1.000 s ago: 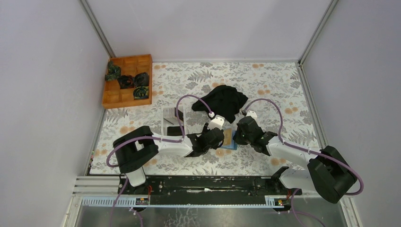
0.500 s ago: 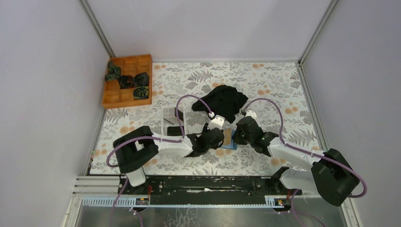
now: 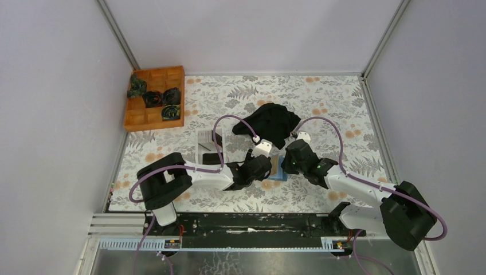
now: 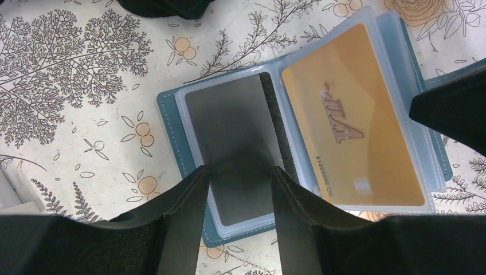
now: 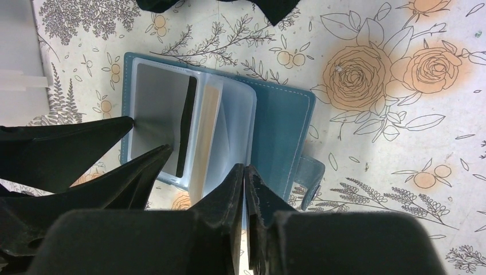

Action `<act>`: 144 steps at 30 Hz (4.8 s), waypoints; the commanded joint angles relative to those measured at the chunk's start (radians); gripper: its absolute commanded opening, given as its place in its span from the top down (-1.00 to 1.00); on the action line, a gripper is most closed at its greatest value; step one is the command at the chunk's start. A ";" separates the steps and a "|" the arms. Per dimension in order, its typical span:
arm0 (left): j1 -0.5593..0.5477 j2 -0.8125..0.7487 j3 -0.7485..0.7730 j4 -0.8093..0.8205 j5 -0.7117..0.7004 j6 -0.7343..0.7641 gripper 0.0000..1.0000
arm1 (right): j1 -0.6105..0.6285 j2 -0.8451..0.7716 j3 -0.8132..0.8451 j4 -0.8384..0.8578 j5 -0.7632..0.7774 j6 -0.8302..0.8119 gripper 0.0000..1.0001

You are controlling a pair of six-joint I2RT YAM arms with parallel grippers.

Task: Put the credit cards into the card holder
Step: Turn over the card slot in the card holder.

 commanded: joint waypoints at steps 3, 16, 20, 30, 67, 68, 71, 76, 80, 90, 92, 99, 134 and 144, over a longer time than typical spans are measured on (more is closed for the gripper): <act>-0.009 0.012 -0.012 0.018 0.007 -0.014 -0.02 | 0.017 0.021 0.051 0.026 -0.011 -0.001 0.74; -0.009 0.010 -0.007 0.011 0.014 -0.011 -0.02 | 0.031 0.088 0.093 0.043 -0.020 -0.006 0.53; -0.010 0.007 -0.009 0.011 0.012 -0.011 -0.02 | 0.044 0.081 0.106 0.026 -0.002 -0.010 0.52; -0.010 0.002 -0.015 0.011 0.010 -0.009 -0.02 | 0.062 0.056 0.124 -0.012 0.031 -0.011 0.50; -0.010 -0.094 -0.104 0.008 -0.030 -0.041 -0.02 | 0.141 0.150 0.146 0.109 0.031 0.016 0.49; -0.009 -0.095 -0.104 0.006 -0.031 -0.042 -0.02 | 0.141 0.154 0.149 0.110 0.031 0.016 0.49; -0.009 -0.103 -0.107 -0.004 -0.036 -0.047 -0.02 | 0.141 0.168 0.146 0.123 0.026 0.015 0.49; -0.009 -0.132 -0.122 -0.029 -0.057 -0.060 -0.02 | 0.142 0.186 0.138 0.156 0.011 0.019 0.49; -0.010 -0.157 -0.139 -0.046 -0.072 -0.078 -0.01 | 0.144 0.199 0.145 0.166 0.002 0.017 0.49; -0.010 -0.174 -0.156 -0.079 -0.103 -0.095 -0.02 | 0.166 0.240 0.171 0.180 -0.004 0.014 0.49; -0.009 -0.171 -0.158 -0.082 -0.110 -0.094 -0.02 | 0.173 0.251 0.178 0.185 -0.004 0.014 0.49; -0.009 -0.150 -0.157 -0.079 -0.113 -0.091 -0.02 | 0.183 0.285 0.201 0.202 -0.006 0.011 0.49; -0.009 -0.150 -0.148 -0.077 -0.101 -0.106 -0.02 | 0.192 0.393 0.160 0.350 -0.066 0.047 0.32; -0.010 -0.190 -0.142 -0.103 -0.104 -0.116 -0.02 | 0.192 0.393 0.121 0.385 -0.073 0.057 0.32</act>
